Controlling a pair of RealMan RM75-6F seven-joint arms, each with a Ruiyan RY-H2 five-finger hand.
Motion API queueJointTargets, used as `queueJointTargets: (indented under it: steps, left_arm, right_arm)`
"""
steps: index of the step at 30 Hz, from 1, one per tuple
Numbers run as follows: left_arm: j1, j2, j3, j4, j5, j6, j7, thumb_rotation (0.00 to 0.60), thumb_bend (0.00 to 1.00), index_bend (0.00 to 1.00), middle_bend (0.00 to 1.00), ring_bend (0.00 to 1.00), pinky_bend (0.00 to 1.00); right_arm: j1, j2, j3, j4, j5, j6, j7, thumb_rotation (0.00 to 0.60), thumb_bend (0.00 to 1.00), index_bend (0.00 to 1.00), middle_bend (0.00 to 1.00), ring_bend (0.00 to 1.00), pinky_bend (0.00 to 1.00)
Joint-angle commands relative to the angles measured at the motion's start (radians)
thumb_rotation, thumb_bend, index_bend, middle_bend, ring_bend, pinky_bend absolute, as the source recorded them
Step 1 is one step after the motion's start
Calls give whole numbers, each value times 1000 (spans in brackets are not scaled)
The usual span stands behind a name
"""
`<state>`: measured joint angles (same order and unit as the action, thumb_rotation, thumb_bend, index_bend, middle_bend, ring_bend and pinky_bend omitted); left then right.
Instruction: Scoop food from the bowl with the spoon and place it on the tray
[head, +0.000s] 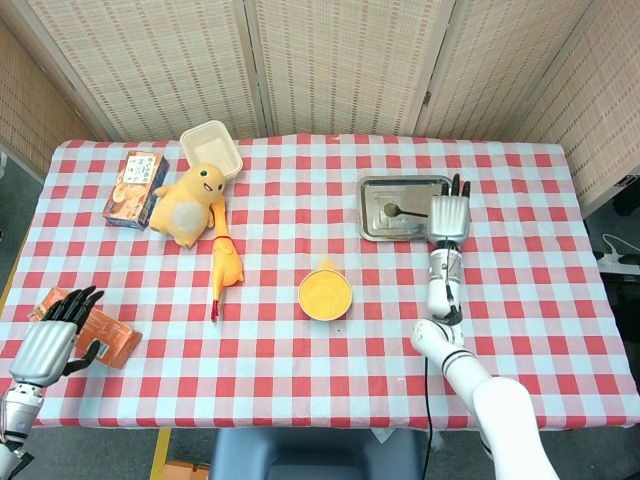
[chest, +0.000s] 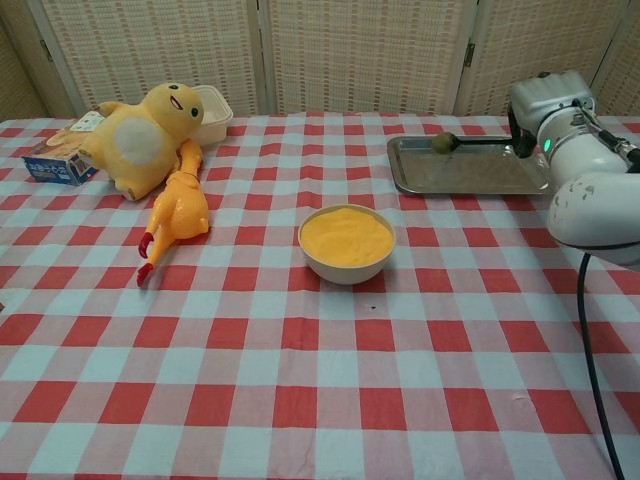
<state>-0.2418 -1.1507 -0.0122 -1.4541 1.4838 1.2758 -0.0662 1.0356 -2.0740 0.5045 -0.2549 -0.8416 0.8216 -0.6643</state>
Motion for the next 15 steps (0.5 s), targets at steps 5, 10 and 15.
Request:
queueJointTargets:
  steps: [5,10,15]
  left_arm:
    - [-4,-7,-3,4,-12,-11,14,600,443,0,0,0,139]
    - [-2,-7,-3,-1,-11,-6,20,600,443,0,0,0,140]
    - [2,0,-2,-8,-3,8,13,600,443,0,0,0,140]
  right_arm:
    - [49,-43,50,120,26,-132,40,600,458,122,160,1,75]
    - [52,-29,71,114,32,-126,27,600,297,0,62,0,50]
    - [32,4,80,62,27,-91,51,600,259,0,36,0,40]
